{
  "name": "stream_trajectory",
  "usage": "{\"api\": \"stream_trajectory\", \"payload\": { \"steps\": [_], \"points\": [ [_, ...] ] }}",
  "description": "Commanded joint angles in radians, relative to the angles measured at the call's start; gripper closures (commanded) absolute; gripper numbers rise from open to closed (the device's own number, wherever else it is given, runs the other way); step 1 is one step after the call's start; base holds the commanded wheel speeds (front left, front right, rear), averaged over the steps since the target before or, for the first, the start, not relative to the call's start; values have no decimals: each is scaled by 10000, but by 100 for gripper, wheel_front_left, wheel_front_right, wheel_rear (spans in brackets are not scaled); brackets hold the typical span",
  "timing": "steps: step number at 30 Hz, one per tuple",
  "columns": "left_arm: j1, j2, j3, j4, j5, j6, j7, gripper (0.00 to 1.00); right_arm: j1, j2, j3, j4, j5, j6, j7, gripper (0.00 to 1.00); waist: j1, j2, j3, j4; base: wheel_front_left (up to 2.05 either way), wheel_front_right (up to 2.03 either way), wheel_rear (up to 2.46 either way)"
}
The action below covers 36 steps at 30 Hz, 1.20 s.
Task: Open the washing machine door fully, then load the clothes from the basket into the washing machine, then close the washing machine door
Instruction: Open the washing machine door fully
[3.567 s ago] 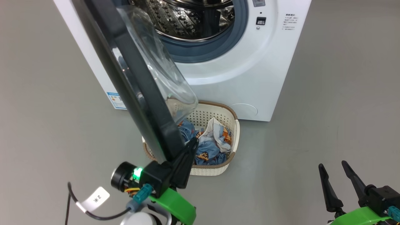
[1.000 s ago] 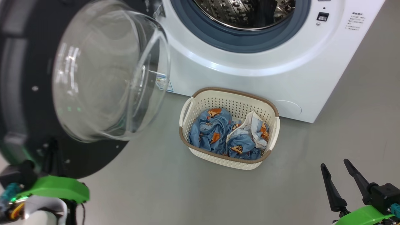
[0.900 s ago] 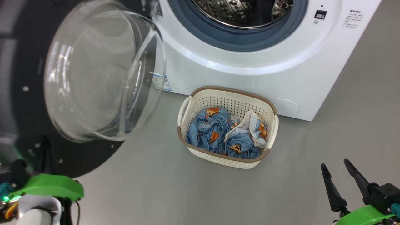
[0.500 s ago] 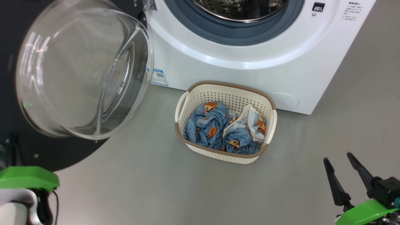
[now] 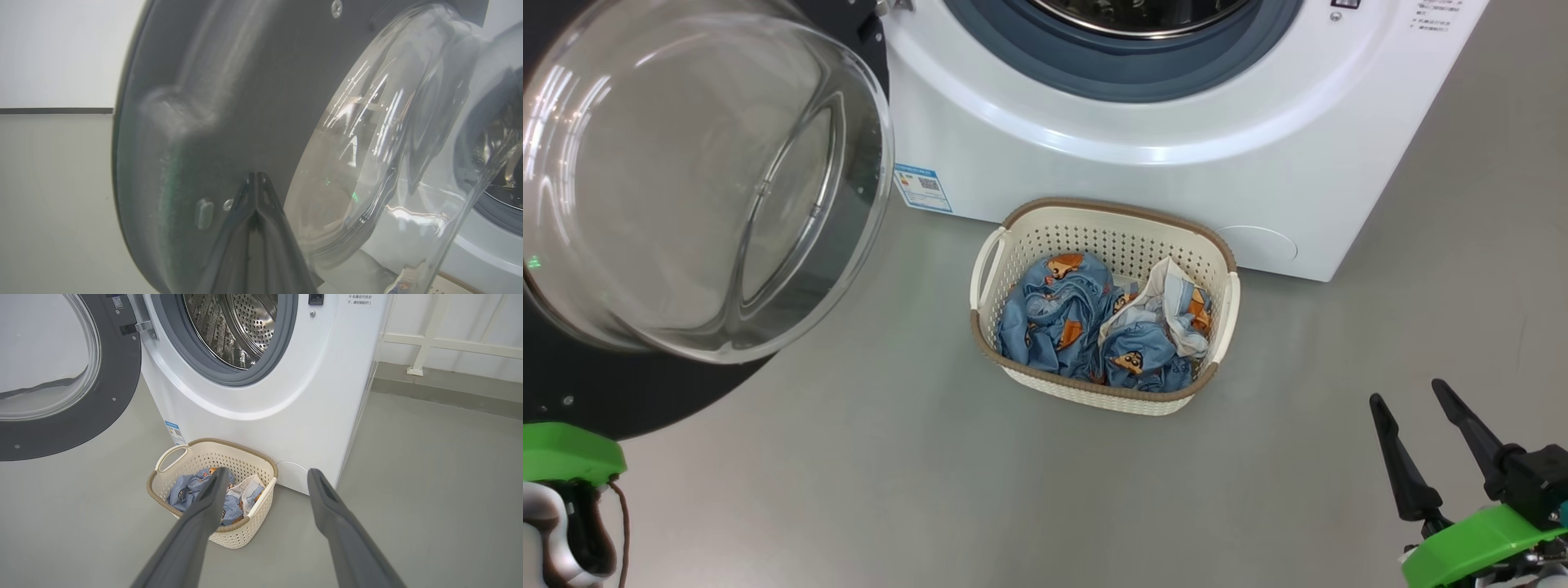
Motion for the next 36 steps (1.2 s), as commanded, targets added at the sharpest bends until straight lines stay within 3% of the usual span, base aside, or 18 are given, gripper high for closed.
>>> {"api": "stream_trajectory", "payload": {
  "steps": [1,24,36],
  "points": [
    [-451,483,562,-82,180,-66,-69,100,-212,-153,154,-276,-12,16,12,0,0,-1,9,-35,0,0,0],
    [-813,153,1923,898,1304,-877,-70,100,-387,-27,190,-27,19,16,-103,0,0,-1,-125,-321,0,0,0],
    [-249,-401,2265,-413,2074,-1551,-70,100,-290,297,-5,265,130,16,-367,0,0,-1,-678,-505,0,0,0]
  ]
}}
